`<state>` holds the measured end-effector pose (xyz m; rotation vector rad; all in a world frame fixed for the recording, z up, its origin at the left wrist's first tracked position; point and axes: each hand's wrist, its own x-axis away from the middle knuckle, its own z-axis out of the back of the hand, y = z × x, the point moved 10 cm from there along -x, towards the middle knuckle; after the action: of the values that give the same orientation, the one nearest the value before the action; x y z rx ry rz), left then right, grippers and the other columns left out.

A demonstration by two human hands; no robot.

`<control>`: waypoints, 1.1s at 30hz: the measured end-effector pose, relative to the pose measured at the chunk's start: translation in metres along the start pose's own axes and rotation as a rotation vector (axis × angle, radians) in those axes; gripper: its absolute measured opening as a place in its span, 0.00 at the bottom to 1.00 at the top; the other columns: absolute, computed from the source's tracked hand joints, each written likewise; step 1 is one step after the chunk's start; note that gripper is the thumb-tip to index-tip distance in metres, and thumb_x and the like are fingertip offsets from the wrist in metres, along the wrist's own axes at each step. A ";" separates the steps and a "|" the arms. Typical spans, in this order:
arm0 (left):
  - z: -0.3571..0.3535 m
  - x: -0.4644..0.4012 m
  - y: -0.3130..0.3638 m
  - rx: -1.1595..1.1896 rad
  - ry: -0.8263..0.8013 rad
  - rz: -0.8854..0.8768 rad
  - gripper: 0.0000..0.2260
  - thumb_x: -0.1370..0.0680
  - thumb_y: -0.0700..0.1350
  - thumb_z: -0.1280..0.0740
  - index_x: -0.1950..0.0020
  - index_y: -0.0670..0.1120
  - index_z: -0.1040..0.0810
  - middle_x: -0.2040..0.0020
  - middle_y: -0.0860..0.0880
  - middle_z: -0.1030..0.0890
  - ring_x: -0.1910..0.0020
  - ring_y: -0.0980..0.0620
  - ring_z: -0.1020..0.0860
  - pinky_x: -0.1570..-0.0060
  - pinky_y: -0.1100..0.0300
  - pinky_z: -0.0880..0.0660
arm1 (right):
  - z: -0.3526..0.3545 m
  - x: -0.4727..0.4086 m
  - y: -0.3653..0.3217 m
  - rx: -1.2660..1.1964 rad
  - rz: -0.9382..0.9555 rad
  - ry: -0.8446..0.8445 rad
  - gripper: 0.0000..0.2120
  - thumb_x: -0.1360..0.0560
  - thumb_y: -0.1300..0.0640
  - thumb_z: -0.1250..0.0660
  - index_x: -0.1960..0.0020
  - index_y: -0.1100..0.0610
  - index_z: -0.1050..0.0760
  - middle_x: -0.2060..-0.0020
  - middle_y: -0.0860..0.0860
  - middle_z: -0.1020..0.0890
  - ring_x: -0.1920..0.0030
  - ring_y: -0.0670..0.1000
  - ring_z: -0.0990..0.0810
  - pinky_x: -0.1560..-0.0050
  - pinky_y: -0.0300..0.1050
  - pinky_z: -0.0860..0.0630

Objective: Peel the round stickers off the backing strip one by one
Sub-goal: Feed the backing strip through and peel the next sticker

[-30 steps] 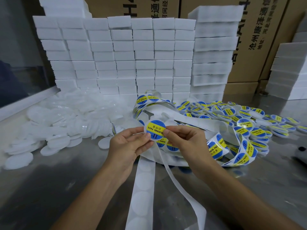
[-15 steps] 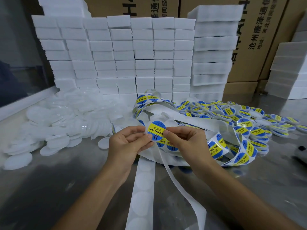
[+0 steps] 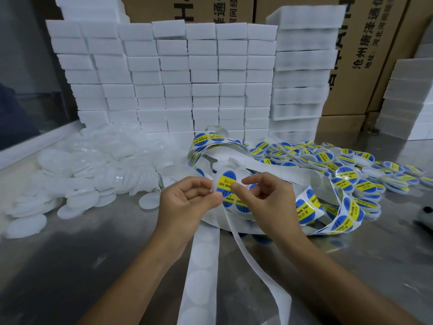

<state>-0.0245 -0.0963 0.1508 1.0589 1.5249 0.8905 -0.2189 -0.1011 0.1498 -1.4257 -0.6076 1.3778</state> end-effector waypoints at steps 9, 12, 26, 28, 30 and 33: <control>-0.020 0.005 -0.018 0.375 -0.110 0.201 0.14 0.33 0.39 0.30 0.49 0.37 0.24 0.53 0.37 0.15 0.55 0.43 0.15 0.58 0.58 0.19 | -0.018 0.013 -0.021 -0.037 0.164 -0.091 0.19 0.29 0.50 0.25 0.39 0.48 0.22 0.61 0.45 0.19 0.66 0.49 0.18 0.62 0.40 0.21; -0.019 0.005 -0.018 0.326 -0.106 0.208 0.13 0.34 0.39 0.29 0.51 0.39 0.22 0.57 0.38 0.15 0.59 0.45 0.15 0.61 0.59 0.19 | -0.013 0.009 -0.022 -0.075 0.152 -0.083 0.06 0.25 0.55 0.28 0.48 0.50 0.20 0.67 0.50 0.18 0.70 0.50 0.20 0.67 0.41 0.22; -0.027 0.009 -0.009 0.143 -0.204 0.141 0.14 0.35 0.44 0.27 0.50 0.44 0.15 0.55 0.39 0.15 0.61 0.46 0.17 0.62 0.60 0.20 | 0.000 0.005 -0.014 0.019 0.092 0.020 0.24 0.32 0.34 0.32 0.66 0.55 0.29 0.74 0.50 0.21 0.74 0.47 0.24 0.72 0.45 0.25; -0.021 0.006 -0.009 0.148 -0.170 0.139 0.12 0.34 0.42 0.28 0.52 0.44 0.15 0.56 0.40 0.14 0.62 0.46 0.16 0.63 0.60 0.20 | -0.003 0.005 -0.017 -0.024 0.107 -0.013 0.19 0.27 0.43 0.31 0.64 0.58 0.28 0.72 0.54 0.19 0.71 0.52 0.20 0.70 0.49 0.22; -0.015 0.004 -0.009 0.158 -0.129 0.142 0.11 0.34 0.42 0.29 0.53 0.44 0.16 0.58 0.41 0.14 0.63 0.47 0.16 0.65 0.61 0.20 | -0.008 0.007 -0.021 -0.062 0.135 -0.054 0.12 0.25 0.50 0.29 0.60 0.57 0.24 0.71 0.55 0.18 0.70 0.53 0.19 0.68 0.50 0.21; -0.008 0.000 -0.011 0.164 -0.066 0.156 0.12 0.33 0.42 0.30 0.50 0.41 0.18 0.59 0.42 0.14 0.65 0.48 0.16 0.66 0.61 0.20 | -0.015 0.011 -0.029 -0.058 0.198 -0.127 0.10 0.29 0.54 0.24 0.51 0.53 0.22 0.72 0.50 0.21 0.71 0.49 0.23 0.67 0.41 0.26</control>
<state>-0.0340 -0.0999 0.1415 1.3288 1.4946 0.8379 -0.1938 -0.0860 0.1685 -1.4847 -0.6043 1.6279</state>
